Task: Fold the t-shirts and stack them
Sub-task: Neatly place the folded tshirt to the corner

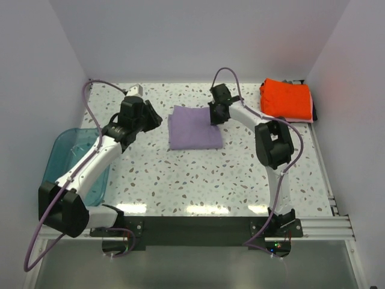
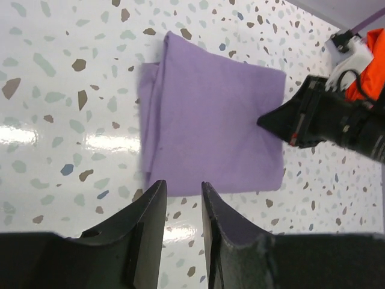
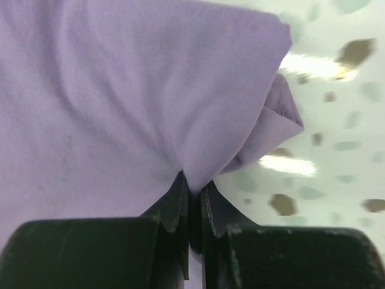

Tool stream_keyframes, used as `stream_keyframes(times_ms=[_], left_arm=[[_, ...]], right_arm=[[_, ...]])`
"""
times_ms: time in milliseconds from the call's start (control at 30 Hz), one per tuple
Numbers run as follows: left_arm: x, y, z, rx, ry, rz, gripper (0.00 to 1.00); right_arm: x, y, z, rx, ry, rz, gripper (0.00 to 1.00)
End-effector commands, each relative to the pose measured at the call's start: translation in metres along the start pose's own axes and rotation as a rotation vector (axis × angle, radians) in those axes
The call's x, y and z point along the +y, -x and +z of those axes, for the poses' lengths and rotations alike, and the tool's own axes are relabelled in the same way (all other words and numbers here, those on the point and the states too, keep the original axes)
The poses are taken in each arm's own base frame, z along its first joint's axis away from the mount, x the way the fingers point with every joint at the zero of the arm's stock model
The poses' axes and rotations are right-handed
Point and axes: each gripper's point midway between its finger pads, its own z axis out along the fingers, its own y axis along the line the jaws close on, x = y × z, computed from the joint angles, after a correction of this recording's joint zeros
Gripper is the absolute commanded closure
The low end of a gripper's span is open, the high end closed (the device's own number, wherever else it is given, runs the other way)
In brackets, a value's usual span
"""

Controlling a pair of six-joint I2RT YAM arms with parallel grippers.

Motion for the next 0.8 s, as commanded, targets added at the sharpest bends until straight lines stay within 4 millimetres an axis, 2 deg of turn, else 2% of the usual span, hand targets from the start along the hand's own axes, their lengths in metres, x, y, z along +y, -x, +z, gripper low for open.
stream_keyframes(times_ms=[0, 100, 133, 200, 233, 300, 333, 367, 400, 533, 767], left_arm=[[0.016, -0.017, -0.013, 0.052, 0.018, 0.105, 0.65], [0.021, -0.026, -0.015, 0.079, 0.010, 0.147, 0.65], [0.022, -0.030, -0.016, 0.091, 0.003, 0.161, 0.65], [0.024, -0.035, -0.015, 0.109, -0.003, 0.174, 0.65], [0.023, -0.036, -0.015, 0.109, -0.010, 0.186, 0.65], [0.026, -0.039, -0.012, 0.121, -0.003, 0.198, 0.65], [0.027, -0.041, -0.011, 0.126, -0.002, 0.212, 0.65], [0.030, -0.043, -0.008, 0.137, 0.008, 0.214, 0.65], [0.032, -0.045, -0.007, 0.144, 0.011, 0.219, 0.65], [0.033, -0.054, -0.004, 0.178, 0.000, 0.231, 0.65], [0.037, -0.060, 0.004, 0.212, -0.003, 0.222, 0.65]], right_arm=[[-0.059, 0.064, -0.048, -0.097, -0.156, -0.098, 1.00], [-0.083, 0.082, -0.070, -0.097, -0.250, -0.183, 1.00], [-0.092, 0.100, -0.080, -0.132, -0.280, -0.199, 1.00], [-0.105, 0.111, -0.091, -0.135, -0.324, -0.246, 1.00], [-0.116, 0.128, -0.104, -0.170, -0.359, -0.262, 1.00], [-0.129, 0.136, -0.105, -0.164, -0.403, -0.280, 1.00], [-0.136, 0.154, -0.118, -0.206, -0.430, -0.286, 1.00], [-0.141, 0.153, -0.112, -0.186, -0.437, -0.297, 1.00], [-0.145, 0.170, -0.125, -0.233, -0.450, -0.289, 1.00], [-0.157, 0.192, -0.137, -0.284, -0.497, -0.322, 1.00], [-0.177, 0.211, -0.158, -0.346, -0.563, -0.326, 1.00]])
